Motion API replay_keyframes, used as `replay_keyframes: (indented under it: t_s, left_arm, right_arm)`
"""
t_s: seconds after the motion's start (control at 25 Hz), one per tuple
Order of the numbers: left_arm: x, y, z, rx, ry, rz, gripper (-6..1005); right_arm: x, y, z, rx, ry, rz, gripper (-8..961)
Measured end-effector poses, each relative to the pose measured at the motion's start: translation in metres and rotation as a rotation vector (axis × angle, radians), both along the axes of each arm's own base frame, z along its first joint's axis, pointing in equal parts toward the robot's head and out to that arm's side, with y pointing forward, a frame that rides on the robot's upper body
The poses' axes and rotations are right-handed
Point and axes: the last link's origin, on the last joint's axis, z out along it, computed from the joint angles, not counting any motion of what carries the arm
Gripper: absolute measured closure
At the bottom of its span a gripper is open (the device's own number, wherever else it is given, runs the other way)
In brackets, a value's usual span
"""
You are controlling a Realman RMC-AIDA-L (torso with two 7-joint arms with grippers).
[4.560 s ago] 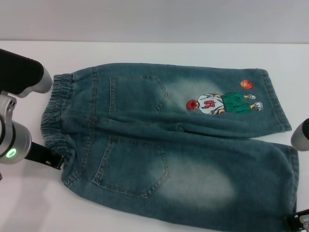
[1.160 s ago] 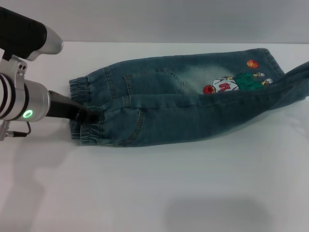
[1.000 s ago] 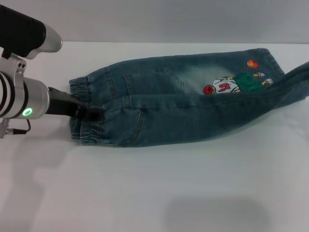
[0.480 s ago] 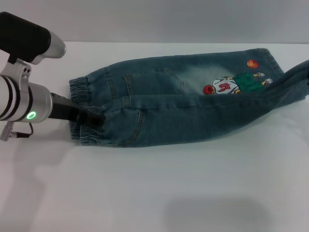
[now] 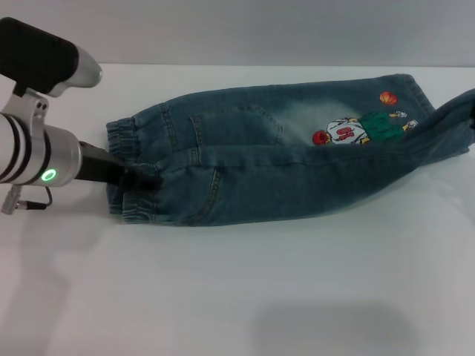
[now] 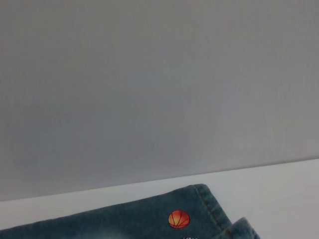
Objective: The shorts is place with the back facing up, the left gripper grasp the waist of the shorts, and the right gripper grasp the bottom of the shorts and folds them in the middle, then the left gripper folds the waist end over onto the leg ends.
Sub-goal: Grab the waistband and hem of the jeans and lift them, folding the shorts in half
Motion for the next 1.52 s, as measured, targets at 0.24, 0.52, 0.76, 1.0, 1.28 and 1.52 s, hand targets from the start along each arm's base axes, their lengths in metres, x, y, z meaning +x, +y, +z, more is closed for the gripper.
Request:
replay_keyframes:
  t_s: [0.24, 0.52, 0.76, 1.0, 1.28, 1.52]
  left_arm:
    - [-0.007, 0.002, 0.003, 0.014, -0.019, 0.032, 413]
    - [-0.011, 0.002, 0.002, 0.010, -0.031, 0.049, 584]
    - [-0.008, 0.002, 0.004, 0.016, -0.034, 0.041, 738]
    - [-0.006, 0.002, 0.005, 0.020, -0.042, 0.034, 910]
    - [0.001, 0.005, 0.019, 0.074, -0.078, 0.008, 918]
    - [0.008, 0.009, 0.025, 0.111, -0.123, -0.024, 917]
  right_arm:
    - [-0.002, 0.000, 0.002, 0.005, 0.001, 0.005, 946]
    - [-0.004, -0.001, 0.002, 0.006, 0.001, 0.012, 946]
    - [-0.004, -0.001, 0.002, 0.006, 0.001, 0.013, 946]
    - [-0.004, -0.002, 0.003, 0.007, 0.002, 0.011, 947]
    - [-0.007, -0.002, 0.006, 0.020, 0.005, 0.022, 947]
    - [-0.008, 0.003, 0.010, 0.042, 0.001, 0.042, 947]
